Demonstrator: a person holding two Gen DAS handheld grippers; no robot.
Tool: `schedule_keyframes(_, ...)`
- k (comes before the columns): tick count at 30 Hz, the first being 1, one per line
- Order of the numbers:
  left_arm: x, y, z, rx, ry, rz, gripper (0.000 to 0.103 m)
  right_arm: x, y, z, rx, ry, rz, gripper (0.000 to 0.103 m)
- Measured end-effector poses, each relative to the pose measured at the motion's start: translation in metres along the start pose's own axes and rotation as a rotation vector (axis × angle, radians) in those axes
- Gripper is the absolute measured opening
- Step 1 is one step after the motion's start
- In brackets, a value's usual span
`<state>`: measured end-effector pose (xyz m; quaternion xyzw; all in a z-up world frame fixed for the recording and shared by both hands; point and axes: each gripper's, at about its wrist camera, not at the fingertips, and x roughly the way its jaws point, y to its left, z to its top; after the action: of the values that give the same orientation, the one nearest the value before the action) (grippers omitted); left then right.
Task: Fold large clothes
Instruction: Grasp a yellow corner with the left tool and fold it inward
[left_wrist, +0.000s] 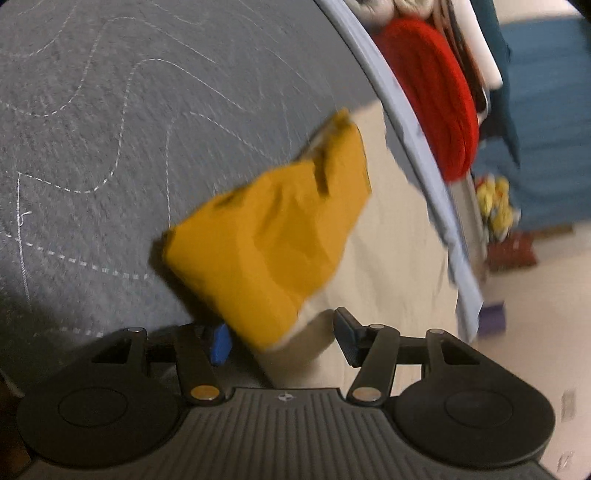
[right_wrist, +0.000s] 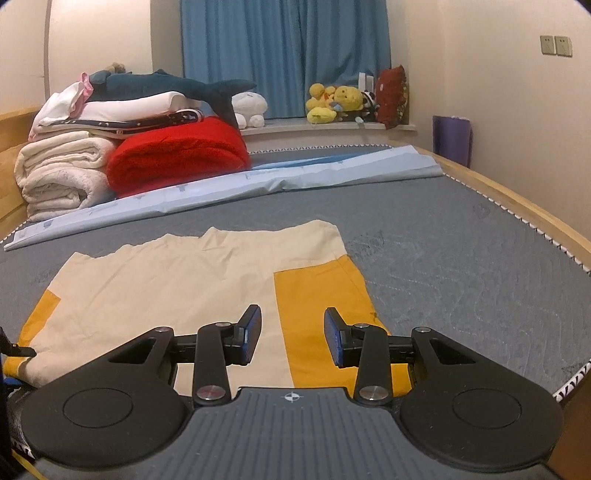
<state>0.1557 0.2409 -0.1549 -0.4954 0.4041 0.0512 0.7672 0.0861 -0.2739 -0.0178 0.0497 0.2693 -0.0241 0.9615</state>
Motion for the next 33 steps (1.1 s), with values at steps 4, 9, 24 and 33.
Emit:
schedule_keyframes(4, 0.007, 0.002, 0.003, -0.033, -0.049, -0.035, 0.062, 0.003, -0.001, -0.001, 0.015, 0.007, 0.004, 0.039)
schedule_keyframes(9, 0.018, -0.006, 0.002, -0.018, -0.092, -0.055, 0.059, 0.007, 0.006, -0.001, 0.020, 0.014, 0.030, 0.039)
schedule_keyframes(24, -0.075, -0.095, 0.006, 0.449, -0.128, 0.053, 0.015, 0.021, 0.092, 0.008, -0.025, 0.024, 0.203, 0.039)
schedule_keyframes(33, -0.150, -0.073, 0.012, 0.668, -0.133, 0.132, 0.016, 0.033, 0.176, 0.000, -0.067, 0.090, 0.431, 0.038)
